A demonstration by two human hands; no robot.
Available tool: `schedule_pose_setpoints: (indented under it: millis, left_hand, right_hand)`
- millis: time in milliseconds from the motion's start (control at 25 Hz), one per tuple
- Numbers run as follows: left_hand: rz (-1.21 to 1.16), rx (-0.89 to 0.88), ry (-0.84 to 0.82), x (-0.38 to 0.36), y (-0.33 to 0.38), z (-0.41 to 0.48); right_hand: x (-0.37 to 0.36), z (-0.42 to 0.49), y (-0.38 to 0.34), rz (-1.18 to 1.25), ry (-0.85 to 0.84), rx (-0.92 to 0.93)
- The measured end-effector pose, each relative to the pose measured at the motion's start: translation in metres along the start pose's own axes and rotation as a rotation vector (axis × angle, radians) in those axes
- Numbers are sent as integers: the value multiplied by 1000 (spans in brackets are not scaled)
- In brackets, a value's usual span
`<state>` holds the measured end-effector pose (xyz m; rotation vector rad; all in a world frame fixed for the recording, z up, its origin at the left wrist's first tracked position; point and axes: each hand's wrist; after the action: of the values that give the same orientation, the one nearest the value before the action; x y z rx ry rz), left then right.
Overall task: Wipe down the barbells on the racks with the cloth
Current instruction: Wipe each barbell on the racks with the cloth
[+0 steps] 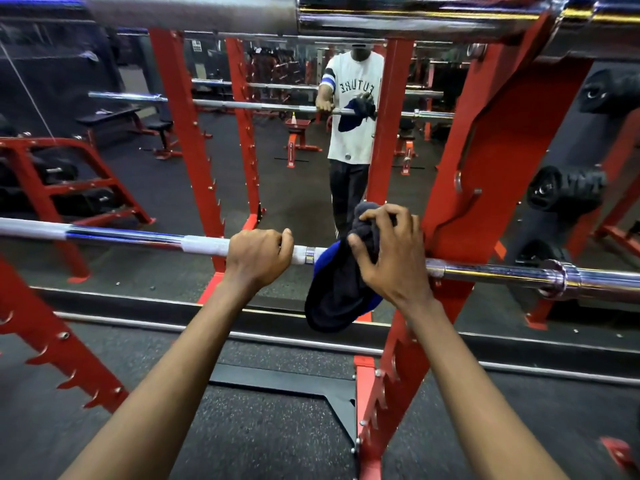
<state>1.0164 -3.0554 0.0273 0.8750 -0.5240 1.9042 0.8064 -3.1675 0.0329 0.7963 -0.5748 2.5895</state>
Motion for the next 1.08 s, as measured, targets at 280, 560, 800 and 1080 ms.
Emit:
schedule_pose_setpoints:
  millis: [280,560,800,1080]
  left_hand:
    - [-23,11,-56,7,3,-1]
    - [-31,26,-102,10,4,-2]
    - [-61,20,-175,12,3,-1]
    - [-35,-133,-219,4,-9,4]
  right_hand:
    - [11,-9,11,3,-267,78]
    - [2,-10,-11,173,95,-37]
    - [0,-47,-36,-19,317,-309]
    - [-35,-62,-73,-33,498,-523]
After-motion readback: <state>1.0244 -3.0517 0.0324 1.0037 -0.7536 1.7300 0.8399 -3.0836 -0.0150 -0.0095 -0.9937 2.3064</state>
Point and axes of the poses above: each hand's wrist, its own z-axis towards the middle knuckle, its own x-axis out of the back of the hand, y = z × x, and after that the axes turned 2 degrees about z, right-handed
